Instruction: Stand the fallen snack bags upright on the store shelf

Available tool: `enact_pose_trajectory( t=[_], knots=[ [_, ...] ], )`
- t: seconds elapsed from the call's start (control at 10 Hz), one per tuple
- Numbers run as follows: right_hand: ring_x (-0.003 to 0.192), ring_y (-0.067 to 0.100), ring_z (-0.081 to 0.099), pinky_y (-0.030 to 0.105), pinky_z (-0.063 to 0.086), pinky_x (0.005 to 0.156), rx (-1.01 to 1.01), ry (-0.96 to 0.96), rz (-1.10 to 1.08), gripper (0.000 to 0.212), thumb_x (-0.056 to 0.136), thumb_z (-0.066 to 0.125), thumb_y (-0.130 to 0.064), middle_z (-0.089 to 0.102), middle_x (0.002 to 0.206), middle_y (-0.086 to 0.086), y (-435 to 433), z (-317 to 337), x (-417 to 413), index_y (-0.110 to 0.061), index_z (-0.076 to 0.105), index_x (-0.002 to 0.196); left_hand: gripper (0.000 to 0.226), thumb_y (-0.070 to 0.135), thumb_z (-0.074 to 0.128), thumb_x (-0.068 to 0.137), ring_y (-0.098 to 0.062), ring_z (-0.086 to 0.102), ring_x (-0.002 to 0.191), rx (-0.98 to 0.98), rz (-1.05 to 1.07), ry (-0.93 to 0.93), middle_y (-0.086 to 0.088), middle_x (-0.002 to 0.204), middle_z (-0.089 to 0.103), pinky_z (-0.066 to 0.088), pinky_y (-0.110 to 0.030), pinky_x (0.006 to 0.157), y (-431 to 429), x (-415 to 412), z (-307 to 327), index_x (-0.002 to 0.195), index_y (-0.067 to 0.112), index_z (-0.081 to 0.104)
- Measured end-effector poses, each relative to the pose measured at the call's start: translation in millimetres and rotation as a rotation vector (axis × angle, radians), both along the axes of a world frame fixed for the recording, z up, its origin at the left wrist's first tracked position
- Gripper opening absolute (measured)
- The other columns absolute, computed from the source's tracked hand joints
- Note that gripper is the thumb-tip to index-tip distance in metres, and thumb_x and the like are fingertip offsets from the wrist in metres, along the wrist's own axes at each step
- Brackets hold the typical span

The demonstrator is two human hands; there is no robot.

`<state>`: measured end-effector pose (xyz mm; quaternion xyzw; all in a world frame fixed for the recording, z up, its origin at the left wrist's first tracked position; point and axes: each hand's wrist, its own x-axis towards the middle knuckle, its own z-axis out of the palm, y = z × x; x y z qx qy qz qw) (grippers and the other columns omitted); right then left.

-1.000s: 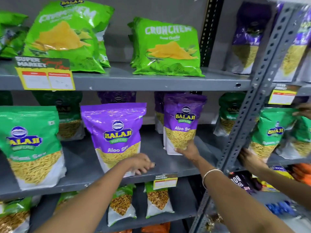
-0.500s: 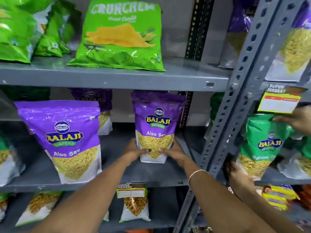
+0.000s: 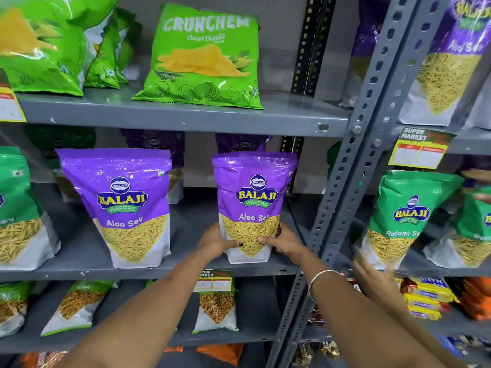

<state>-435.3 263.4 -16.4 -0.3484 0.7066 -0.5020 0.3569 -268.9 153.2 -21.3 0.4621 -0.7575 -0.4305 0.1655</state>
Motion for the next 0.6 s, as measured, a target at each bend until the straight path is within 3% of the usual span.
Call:
enact_pose_trajectory(
  t=[0.3,0.4,0.5,0.6],
  knots=[
    [0.110,0.024,0.058,0.039,0.046,0.102,0.021,-0.002,0.000,0.072,0.065,0.081,-0.011,0.060,0.122,0.008,10,-3,5,-0.002,0.044,0.126,0.062,0.027,0.079,0.067,-0.028,0.057,0.117,-0.012,-0.067,-0.017,-0.009,0.129,0.061,0.047,-0.040,0.099,11,4,4,0.120,0.010,0.052],
    [0.113,0.024,0.056,0.044,0.044,0.105,0.013,-0.019,-0.002,0.085,0.061,0.084,-0.015,0.057,0.127,0.008,11,4,7,-0.003,0.038,0.131,0.068,0.030,0.079,0.066,-0.028,0.054,0.121,-0.004,-0.079,-0.025,-0.009,0.133,0.056,0.045,-0.040,0.101,9,4,4,0.123,0.008,0.047],
    [0.131,0.020,0.039,0.040,0.035,0.111,-0.119,0.226,-0.209,0.097,0.068,0.078,-0.030,0.040,0.138,-0.001,18,27,27,-0.009,0.020,0.144,0.081,0.046,0.071,0.070,-0.028,0.040,0.132,-0.220,0.034,-0.047,-0.011,0.141,0.043,0.041,-0.043,0.105,20,17,15,0.133,0.008,0.037],
    [0.142,0.021,0.022,0.039,0.026,0.117,-0.245,0.631,-0.373,0.096,0.073,0.066,-0.050,0.026,0.151,0.007,23,46,39,-0.010,0.018,0.145,0.080,0.059,0.050,0.080,-0.027,0.033,0.136,-0.661,0.158,0.004,-0.011,0.146,0.038,0.037,-0.043,0.108,18,29,26,0.138,0.007,0.033]
  ],
)
